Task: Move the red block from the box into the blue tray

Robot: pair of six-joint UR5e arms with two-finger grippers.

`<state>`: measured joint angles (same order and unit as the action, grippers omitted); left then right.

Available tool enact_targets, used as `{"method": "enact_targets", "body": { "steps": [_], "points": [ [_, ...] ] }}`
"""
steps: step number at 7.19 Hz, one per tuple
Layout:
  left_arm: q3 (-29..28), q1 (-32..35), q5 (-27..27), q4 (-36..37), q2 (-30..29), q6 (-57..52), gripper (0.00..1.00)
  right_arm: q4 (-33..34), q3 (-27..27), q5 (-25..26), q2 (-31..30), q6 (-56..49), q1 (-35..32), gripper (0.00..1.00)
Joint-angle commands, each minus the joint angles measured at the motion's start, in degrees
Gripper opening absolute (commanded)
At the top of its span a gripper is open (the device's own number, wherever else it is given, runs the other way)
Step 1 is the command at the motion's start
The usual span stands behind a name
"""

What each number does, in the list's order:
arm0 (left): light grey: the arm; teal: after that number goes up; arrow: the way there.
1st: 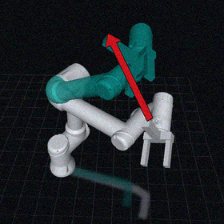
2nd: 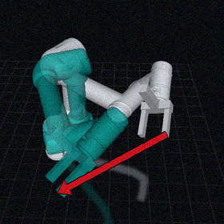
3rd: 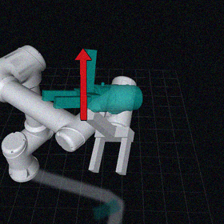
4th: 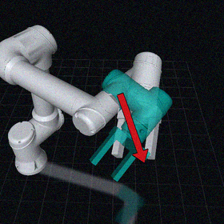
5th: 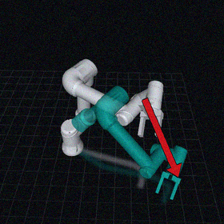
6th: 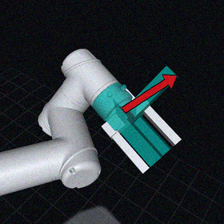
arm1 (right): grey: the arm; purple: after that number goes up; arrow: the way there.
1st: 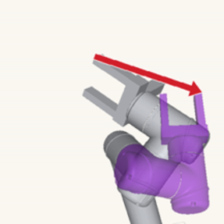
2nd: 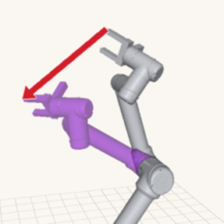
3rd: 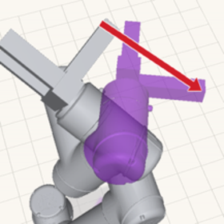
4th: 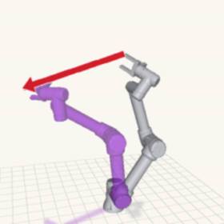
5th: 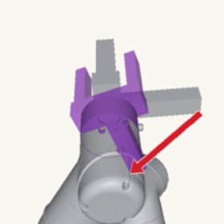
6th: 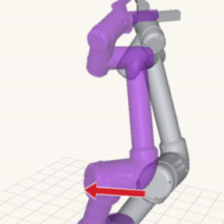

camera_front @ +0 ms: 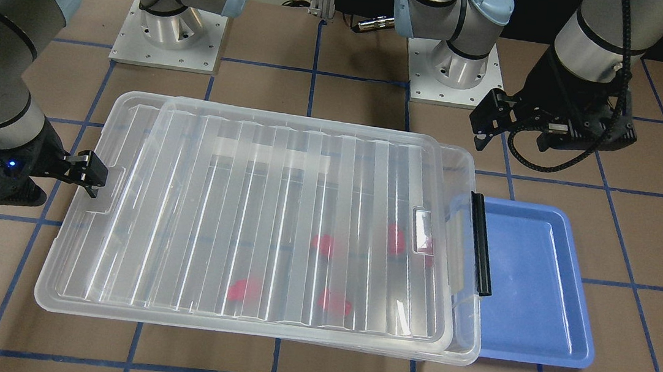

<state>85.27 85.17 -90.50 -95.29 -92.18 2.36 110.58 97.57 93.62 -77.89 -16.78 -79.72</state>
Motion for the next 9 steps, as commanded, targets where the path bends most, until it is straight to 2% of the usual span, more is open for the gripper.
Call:
{"method": "enact_targets", "body": {
  "steps": [1,2,9],
  "points": [
    [0.0,-0.2,0.2,1.7,-1.4,0.0,1.0,-0.1,-0.3,1.6,-0.1,-0.6,0.8,1.0],
    [0.9,-0.1,0.2,3.3,-1.6,0.1,1.0,0.0,-0.3,2.0,-0.1,-0.7,1.1,1.0],
    [1.0,0.6,-0.2,2.5,-1.6,-0.2,1.0,-0.3,0.1,2.1,0.0,-5.3,6.1,1.0]
  ]
}}
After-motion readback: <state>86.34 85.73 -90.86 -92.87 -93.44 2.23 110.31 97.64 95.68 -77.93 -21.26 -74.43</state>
